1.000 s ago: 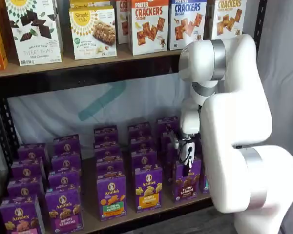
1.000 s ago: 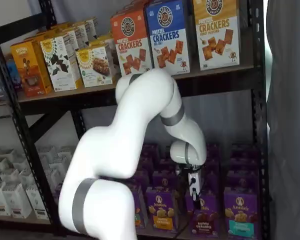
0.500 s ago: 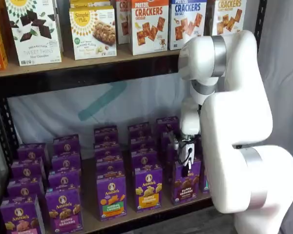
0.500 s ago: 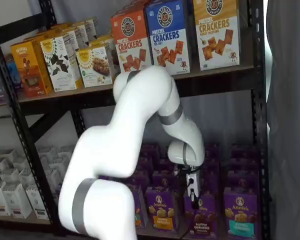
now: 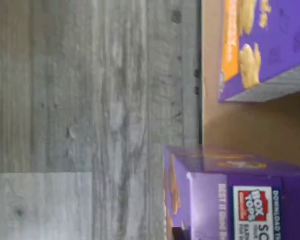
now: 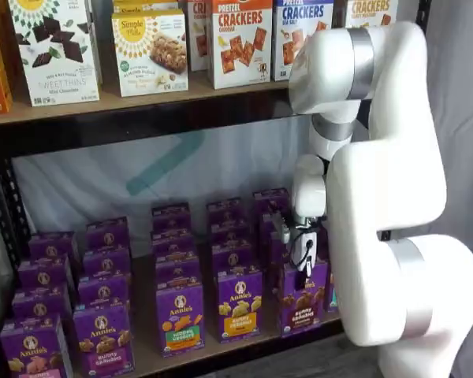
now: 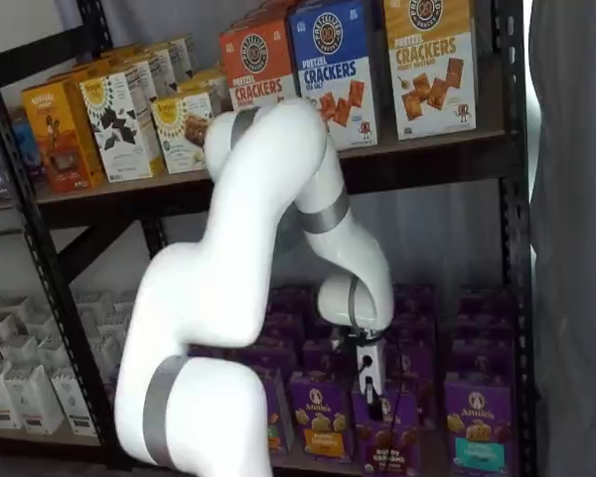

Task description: Pick up the purple box with a brown patch in the center, on the bottom shelf, the fifth box from the left

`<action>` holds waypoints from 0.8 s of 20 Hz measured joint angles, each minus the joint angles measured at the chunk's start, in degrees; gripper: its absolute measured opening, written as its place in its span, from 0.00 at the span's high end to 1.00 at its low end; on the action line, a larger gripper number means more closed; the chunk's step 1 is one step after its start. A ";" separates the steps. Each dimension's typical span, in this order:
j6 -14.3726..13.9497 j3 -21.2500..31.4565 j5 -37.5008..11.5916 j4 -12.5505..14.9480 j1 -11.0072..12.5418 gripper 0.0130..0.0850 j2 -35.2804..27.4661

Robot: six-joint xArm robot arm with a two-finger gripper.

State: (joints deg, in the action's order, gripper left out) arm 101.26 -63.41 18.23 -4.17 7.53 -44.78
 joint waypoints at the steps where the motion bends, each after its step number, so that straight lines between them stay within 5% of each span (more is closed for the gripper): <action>1: 0.04 1.72 -0.10 -0.18 -0.13 0.78 1.56; 5: 1.42 7.88 -0.27 -2.21 -0.67 0.78 7.67; 16: -1.19 19.57 2.50 0.30 -0.73 0.78 22.97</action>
State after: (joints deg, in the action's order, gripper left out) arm 100.07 -43.84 20.73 -3.86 6.80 -21.80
